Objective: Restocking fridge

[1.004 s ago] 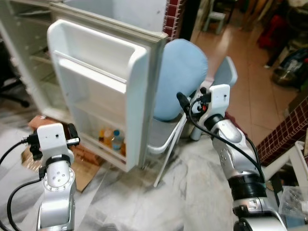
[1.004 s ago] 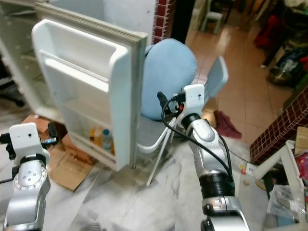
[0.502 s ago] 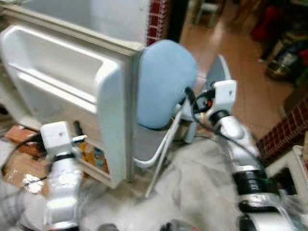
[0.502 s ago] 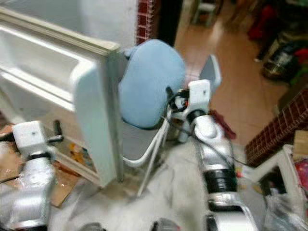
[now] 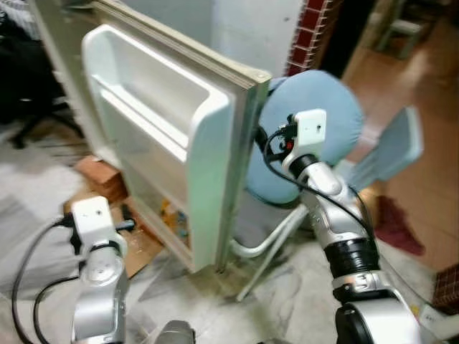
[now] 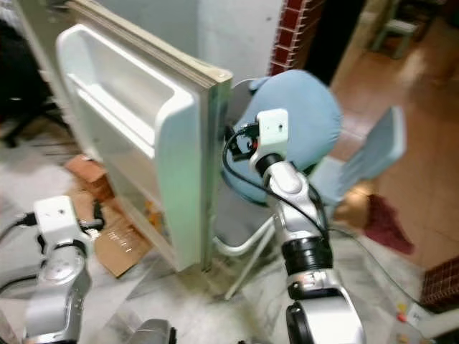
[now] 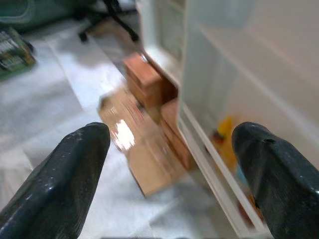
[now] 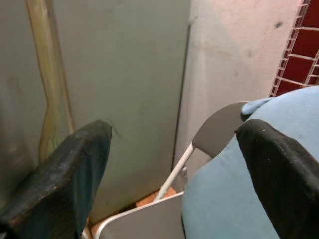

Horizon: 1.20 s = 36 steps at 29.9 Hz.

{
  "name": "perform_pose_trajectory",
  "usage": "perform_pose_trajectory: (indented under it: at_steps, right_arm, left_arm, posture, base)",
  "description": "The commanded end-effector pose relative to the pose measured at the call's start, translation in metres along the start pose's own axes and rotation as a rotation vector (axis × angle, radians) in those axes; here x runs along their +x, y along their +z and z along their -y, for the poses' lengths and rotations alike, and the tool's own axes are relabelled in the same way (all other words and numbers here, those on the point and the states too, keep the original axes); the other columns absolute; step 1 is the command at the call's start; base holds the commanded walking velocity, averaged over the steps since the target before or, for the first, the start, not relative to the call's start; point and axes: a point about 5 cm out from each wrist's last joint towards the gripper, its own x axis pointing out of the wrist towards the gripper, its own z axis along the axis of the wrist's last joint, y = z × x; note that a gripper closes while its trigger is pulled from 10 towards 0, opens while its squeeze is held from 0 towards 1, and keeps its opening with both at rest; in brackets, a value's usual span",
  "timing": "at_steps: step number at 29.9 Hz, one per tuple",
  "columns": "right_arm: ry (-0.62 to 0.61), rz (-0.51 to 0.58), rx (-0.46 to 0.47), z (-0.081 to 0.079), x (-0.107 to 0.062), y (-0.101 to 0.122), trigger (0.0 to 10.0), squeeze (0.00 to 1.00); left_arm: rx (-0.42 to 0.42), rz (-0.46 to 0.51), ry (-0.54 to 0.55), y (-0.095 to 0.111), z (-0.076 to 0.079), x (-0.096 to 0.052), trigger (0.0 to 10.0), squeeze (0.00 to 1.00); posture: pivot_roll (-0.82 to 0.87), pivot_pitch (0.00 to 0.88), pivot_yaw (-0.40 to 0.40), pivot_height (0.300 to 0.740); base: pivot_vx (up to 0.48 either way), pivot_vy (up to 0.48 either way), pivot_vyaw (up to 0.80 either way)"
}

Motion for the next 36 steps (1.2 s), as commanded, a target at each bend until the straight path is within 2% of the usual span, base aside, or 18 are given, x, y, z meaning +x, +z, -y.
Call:
perform_pose_trajectory:
  at_steps: [1, 3, 6, 7, 10, 12, 13, 14, 15, 17, 22, 24, 25, 26, 28, 29, 34, 36]
  right_arm:
    - [0.084, 0.027, 0.03, -0.019, 0.01, 0.009, 10.0, 0.0]
    - [0.212, 0.036, 0.062, -0.04, 0.015, 0.014, 10.0, 0.0]
    - [0.364, 0.042, 0.132, -0.058, 0.015, 0.02, 10.0, 0.0]
    - [0.546, 0.039, 0.177, -0.074, 0.008, 0.026, 10.0, 0.0]
    - [0.751, 0.014, 0.231, -0.081, -0.007, 0.029, 10.0, 0.0]
    - [0.797, 0.007, 0.232, -0.078, -0.012, 0.029, 10.0, 0.0]
    - [0.777, -0.019, 0.201, -0.071, -0.012, 0.022, 10.0, 0.0]
    - [0.777, -0.019, 0.201, -0.071, -0.012, 0.022, 10.0, 0.0]
    - [0.69, -0.067, 0.12, -0.057, -0.007, 0.009, 10.0, 0.0]
    - [0.637, -0.093, 0.085, -0.048, -0.005, 0.002, 10.0, 0.0]
    - [0.633, -0.124, 0.075, -0.045, -0.008, -0.001, 10.0, 0.0]
    - [0.636, -0.132, 0.073, -0.046, -0.009, -0.003, 10.0, 0.0]
    - [0.646, -0.136, 0.066, -0.047, -0.01, -0.007, 10.0, 0.0]
    - [0.646, -0.136, 0.066, -0.047, -0.01, -0.007, 10.0, 0.0]
    - [0.599, -0.149, 0.032, -0.043, -0.009, -0.016, 10.0, 0.0]
    - [0.575, -0.147, 0.034, -0.04, -0.007, -0.017, 10.0, 0.0]
    - [0.444, -0.11, 0.027, -0.032, 0.002, -0.013, 10.0, 0.0]
    - [0.398, -0.101, 0.029, -0.03, 0.006, -0.01, 10.0, 0.0]
  left_arm:
    - [0.024, -0.071, -0.106, -0.009, 0.012, -0.002, 10.0, 0.0]
    - [0.098, -0.119, -0.251, -0.014, 0.028, -0.005, 10.0, 0.0]
    - [0.154, -0.154, -0.345, -0.018, 0.037, -0.008, 10.0, 0.0]
    - [0.199, -0.174, -0.394, -0.02, 0.042, -0.009, 10.0, 0.0]
    - [0.198, -0.182, -0.395, -0.02, 0.042, -0.008, 10.0, 0.0]
    - [0.192, -0.194, -0.412, -0.02, 0.042, -0.008, 10.0, 0.0]
    - [0.195, -0.2, -0.413, -0.02, 0.042, -0.008, 10.0, 0.0]
    - [0.195, -0.2, -0.413, -0.02, 0.042, -0.008, 10.0, 0.0]
    - [0.213, -0.209, -0.423, -0.02, 0.042, -0.008, 10.0, 0.0]
    - [0.225, -0.212, -0.426, -0.02, 0.042, -0.008, 10.0, 0.0]
    - [0.257, -0.2, -0.437, -0.018, 0.043, -0.006, 10.0, 0.0]
    - [0.264, -0.171, -0.398, -0.014, 0.041, -0.004, 10.0, 0.0]
    - [0.25, -0.127, -0.314, -0.007, 0.034, 0.0, 10.0, 0.0]
    - [0.25, -0.127, -0.314, -0.007, 0.034, 0.0, 10.0, 0.0]
    - [0.179, -0.02, -0.056, 0.01, 0.005, 0.009, 10.0, 0.0]
    - [0.174, -0.003, 0.0, 0.012, -0.002, 0.011, 10.0, 0.0]
    - [0.104, 0.02, 0.146, 0.018, -0.024, 0.015, 10.0, 0.0]
    - [0.083, -0.001, 0.15, 0.016, -0.024, 0.015, 10.0, 0.0]
  posture:
    - [0.1, 0.0, -0.064, 0.74]
    - [0.11, 0.0, -0.064, 0.74]
    - [0.11, 0.0, -0.064, 0.74]
    - [0.11, 0.0, -0.064, 0.74]
    - [0.11, 0.0, -0.064, 0.74]
    - [0.11, 0.0, -0.066, 0.74]
    - [0.11, 0.0, -0.065, 0.74]
    - [0.11, 0.0, -0.065, 0.74]
    - [0.11, 0.0, -0.065, 0.74]
    - [0.11, 0.0, -0.063, 0.74]
    - [0.11, 0.0, -0.057, 0.74]
    - [0.11, 0.0, -0.056, 0.74]
    - [0.11, 0.0, -0.056, 0.74]
    - [0.11, 0.0, -0.056, 0.74]
    - [0.12, 0.0, -0.059, 0.74]
    - [0.12, 0.0, -0.06, 0.74]
    - [0.12, 0.0, -0.066, 0.74]
    - [0.12, 0.0, -0.065, 0.74]
  base:
    - [0.0, 0.0, 0.77]
    - [0.0, 0.0, 0.76]
    - [0.0, 0.0, 0.75]
    - [0.0, 0.0, 0.74]
    - [0.0, 0.0, 0.0]
    - [0.0, 0.0, 0.0]
    - [0.0, 0.0, 0.0]
    - [0.0, 0.0, 0.0]
    - [0.0, 0.0, 0.0]
    - [0.0, 0.0, 0.0]
    - [0.0, 0.0, 0.0]
    - [0.0, 0.0, 0.0]
    - [0.0, 0.0, 0.0]
    - [0.0, 0.0, 0.0]
    - [0.0, 0.0, 0.0]
    - [0.0, 0.0, 0.0]
    - [0.0, 0.0, 0.0]
    - [0.0, 0.0, 0.0]
